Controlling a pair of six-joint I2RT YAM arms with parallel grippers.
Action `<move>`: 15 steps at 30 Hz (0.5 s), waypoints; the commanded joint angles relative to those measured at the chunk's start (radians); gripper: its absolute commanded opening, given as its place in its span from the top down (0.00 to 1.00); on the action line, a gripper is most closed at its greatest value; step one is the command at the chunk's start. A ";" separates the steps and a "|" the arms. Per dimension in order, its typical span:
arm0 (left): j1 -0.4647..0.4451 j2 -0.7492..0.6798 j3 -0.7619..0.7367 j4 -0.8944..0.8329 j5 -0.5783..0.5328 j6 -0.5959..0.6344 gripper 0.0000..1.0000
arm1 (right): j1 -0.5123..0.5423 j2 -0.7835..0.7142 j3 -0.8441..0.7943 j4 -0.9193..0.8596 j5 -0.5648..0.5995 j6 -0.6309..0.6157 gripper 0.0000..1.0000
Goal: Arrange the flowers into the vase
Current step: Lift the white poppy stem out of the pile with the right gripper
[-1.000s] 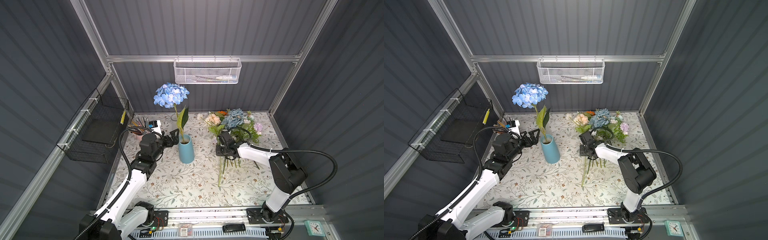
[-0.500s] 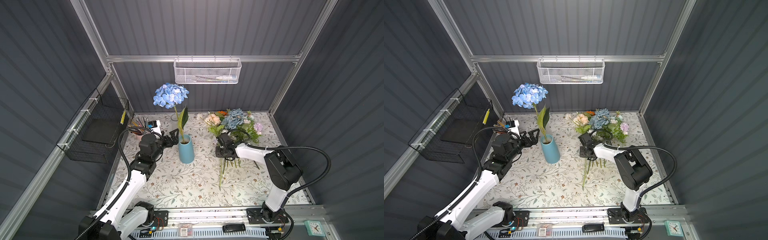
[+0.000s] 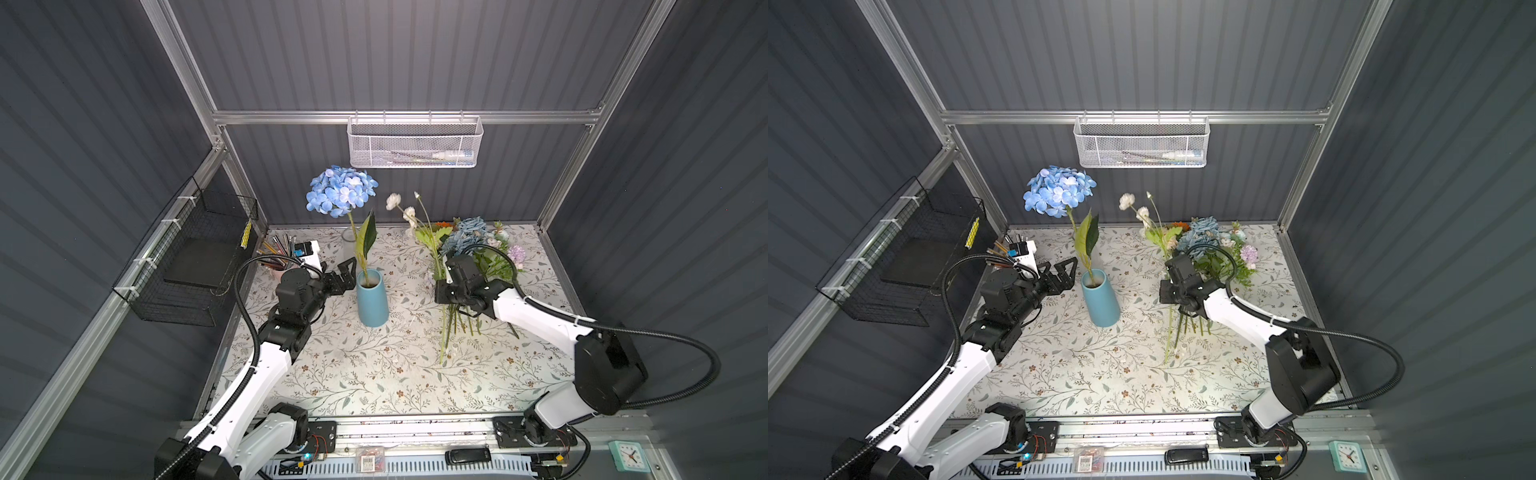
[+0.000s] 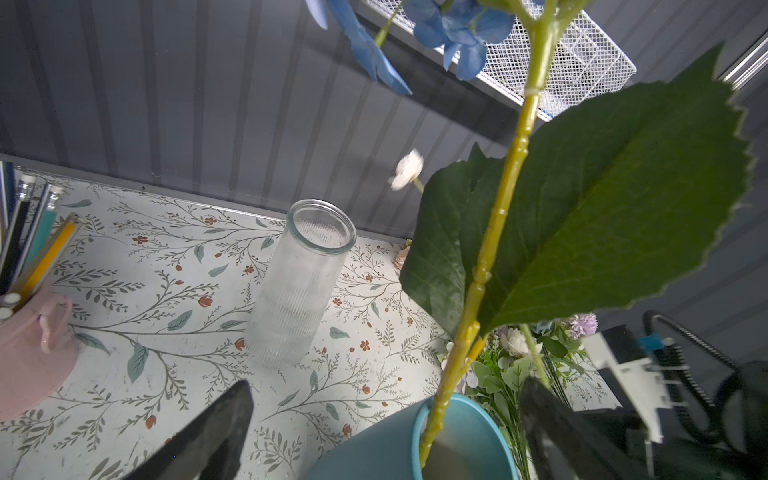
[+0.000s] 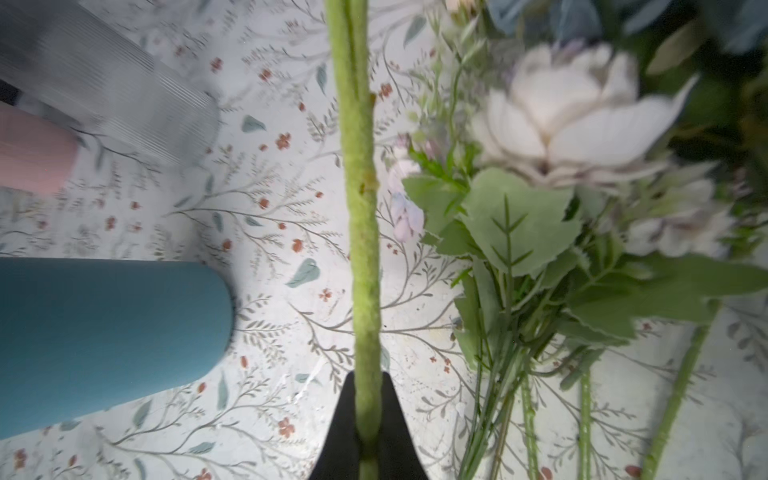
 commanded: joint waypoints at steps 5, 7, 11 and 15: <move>-0.002 -0.010 0.042 -0.012 -0.005 0.039 0.00 | -0.002 -0.137 0.097 0.019 -0.093 -0.066 1.00; 0.000 -0.009 0.043 -0.012 -0.002 0.037 0.00 | 0.000 -0.174 0.119 0.042 -0.116 -0.079 1.00; 0.007 -0.014 0.039 -0.012 0.002 0.035 0.00 | 0.001 -0.241 0.133 0.100 -0.191 -0.096 1.00; 0.021 -0.012 0.016 -0.002 0.004 0.020 0.00 | 0.012 -0.314 0.100 0.202 -0.289 -0.095 1.00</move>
